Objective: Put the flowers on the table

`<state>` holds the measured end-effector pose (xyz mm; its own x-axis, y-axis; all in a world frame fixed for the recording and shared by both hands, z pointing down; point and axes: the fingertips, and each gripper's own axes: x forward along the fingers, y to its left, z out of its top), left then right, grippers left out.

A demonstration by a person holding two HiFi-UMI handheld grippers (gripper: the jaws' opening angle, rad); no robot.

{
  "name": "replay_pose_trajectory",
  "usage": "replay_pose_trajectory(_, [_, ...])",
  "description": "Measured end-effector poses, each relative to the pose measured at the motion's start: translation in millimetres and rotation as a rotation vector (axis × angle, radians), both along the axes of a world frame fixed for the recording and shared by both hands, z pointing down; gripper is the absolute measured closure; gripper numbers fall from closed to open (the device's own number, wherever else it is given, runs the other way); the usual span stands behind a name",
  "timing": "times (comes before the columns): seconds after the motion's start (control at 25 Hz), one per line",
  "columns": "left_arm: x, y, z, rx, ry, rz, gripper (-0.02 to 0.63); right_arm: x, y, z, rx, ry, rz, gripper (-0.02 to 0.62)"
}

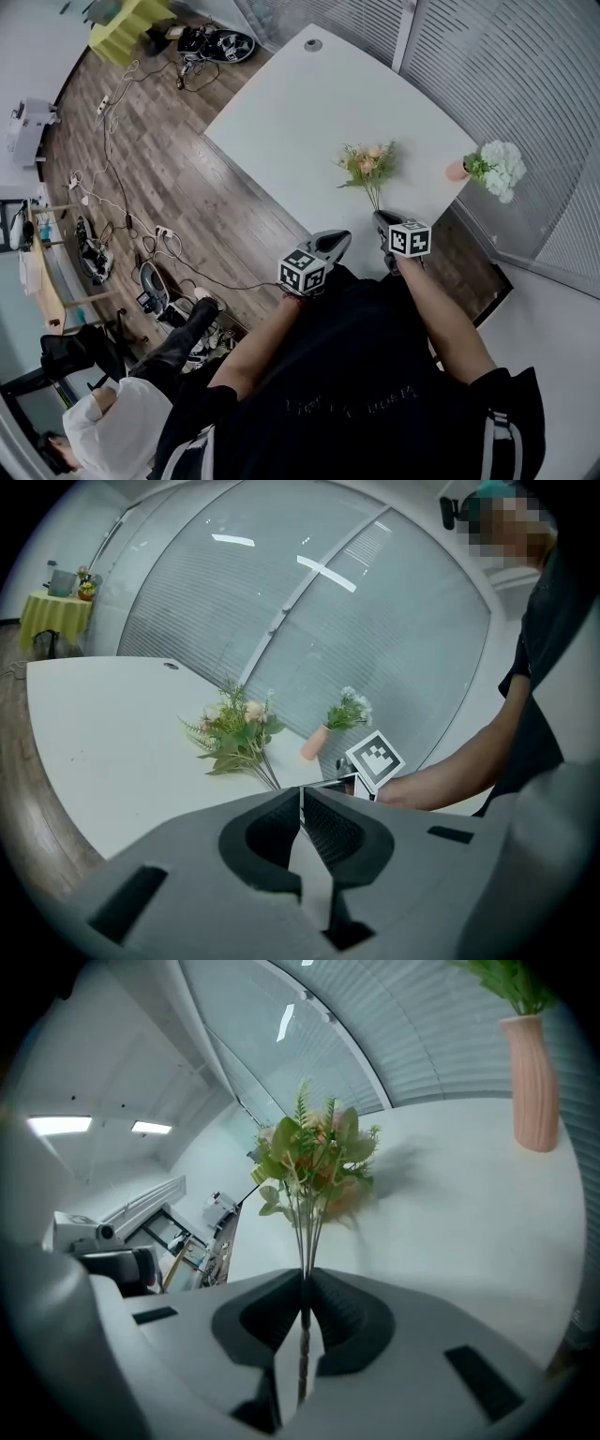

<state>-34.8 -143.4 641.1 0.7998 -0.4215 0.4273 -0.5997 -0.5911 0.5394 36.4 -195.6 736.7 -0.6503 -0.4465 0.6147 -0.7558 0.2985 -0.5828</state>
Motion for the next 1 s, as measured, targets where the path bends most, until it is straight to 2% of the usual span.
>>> replay_pose_trajectory(0.52, [4.9,1.3,0.3,0.010,0.024,0.015,0.580,6.1,4.3,6.6,-0.010,0.027,0.009,0.548])
replay_pose_trajectory(0.76, [6.8,6.9,0.3,0.017,0.027,0.018,0.580,10.0,10.2,-3.4,0.039,0.030,0.000,0.549])
replay_pose_trajectory(1.0, [-2.7,3.6,-15.5,0.064,0.052,-0.045,0.580,5.1,14.8,-40.0,0.154,0.005,-0.016,0.552])
